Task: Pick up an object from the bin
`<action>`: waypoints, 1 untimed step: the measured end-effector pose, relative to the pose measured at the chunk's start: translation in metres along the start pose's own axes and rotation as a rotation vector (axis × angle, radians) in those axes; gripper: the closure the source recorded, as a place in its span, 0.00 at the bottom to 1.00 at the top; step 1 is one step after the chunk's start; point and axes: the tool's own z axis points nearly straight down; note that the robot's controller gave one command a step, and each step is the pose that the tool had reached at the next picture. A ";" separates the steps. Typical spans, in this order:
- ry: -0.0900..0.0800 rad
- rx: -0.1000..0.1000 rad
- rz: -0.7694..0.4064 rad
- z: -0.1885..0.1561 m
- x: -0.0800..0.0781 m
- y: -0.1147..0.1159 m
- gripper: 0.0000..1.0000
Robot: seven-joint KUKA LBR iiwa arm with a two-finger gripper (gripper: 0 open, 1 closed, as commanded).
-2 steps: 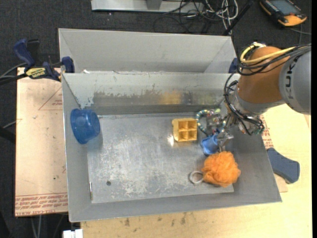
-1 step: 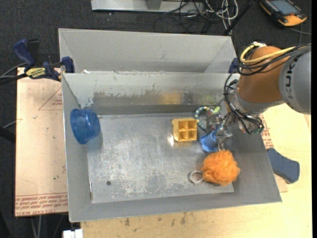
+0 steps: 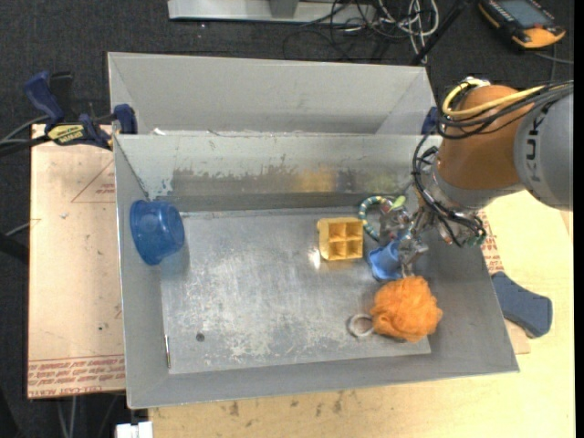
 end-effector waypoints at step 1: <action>0.000 0.000 0.000 0.000 0.000 0.000 1.00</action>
Offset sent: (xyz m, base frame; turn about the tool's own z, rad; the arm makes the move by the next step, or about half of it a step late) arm 0.0000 0.0000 0.0000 0.0000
